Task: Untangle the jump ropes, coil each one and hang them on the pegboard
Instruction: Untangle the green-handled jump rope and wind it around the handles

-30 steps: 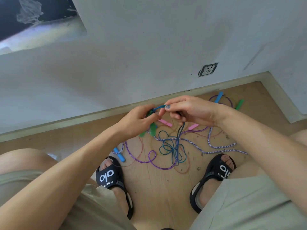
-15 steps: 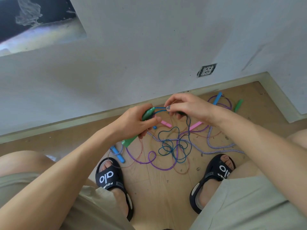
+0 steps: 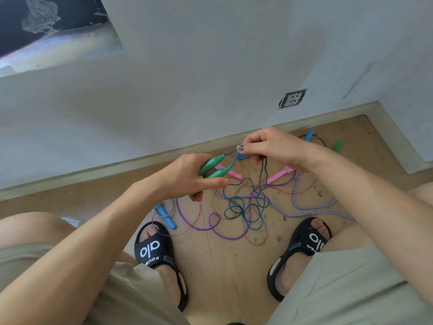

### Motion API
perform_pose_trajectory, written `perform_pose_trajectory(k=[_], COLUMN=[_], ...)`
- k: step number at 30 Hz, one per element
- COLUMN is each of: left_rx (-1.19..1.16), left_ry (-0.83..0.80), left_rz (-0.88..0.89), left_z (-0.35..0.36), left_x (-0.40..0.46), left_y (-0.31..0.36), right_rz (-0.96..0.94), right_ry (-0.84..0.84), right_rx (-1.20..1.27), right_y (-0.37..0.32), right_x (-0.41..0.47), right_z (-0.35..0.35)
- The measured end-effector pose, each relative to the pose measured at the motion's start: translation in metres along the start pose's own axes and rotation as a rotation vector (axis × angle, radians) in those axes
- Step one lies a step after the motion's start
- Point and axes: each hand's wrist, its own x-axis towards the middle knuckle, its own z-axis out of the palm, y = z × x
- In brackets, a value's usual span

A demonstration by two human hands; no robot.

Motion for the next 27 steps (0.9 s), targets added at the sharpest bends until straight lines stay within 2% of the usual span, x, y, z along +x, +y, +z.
perform_pose_trajectory(k=[7, 13, 22, 24, 27], left_rx=[0.075, 0.060, 0.029, 0.096, 0.418], left_ry=[0.015, 0.029, 0.002, 0.028, 0.229], left_rz=[-0.009, 0.019, 0.047, 0.058, 0.187], left_z=[-0.001, 0.000, 0.003, 0.003, 0.010], left_x=[-0.001, 0.000, -0.003, -0.003, 0.001], left_y=[0.001, 0.005, 0.007, 0.004, -0.008], right_rz=[0.017, -0.077, -0.005, -0.010, -0.011], right_ry=[-0.056, -0.097, -0.105, -0.090, -0.044], right_rx=[-0.029, -0.018, 0.421, 0.446, 0.408], right_y=[0.001, 0.000, 0.000, 0.001, 0.004], right_x=[-0.001, -0.010, -0.012, -0.012, -0.008], right_z=[0.009, 0.050, 0.062, 0.064, 0.060])
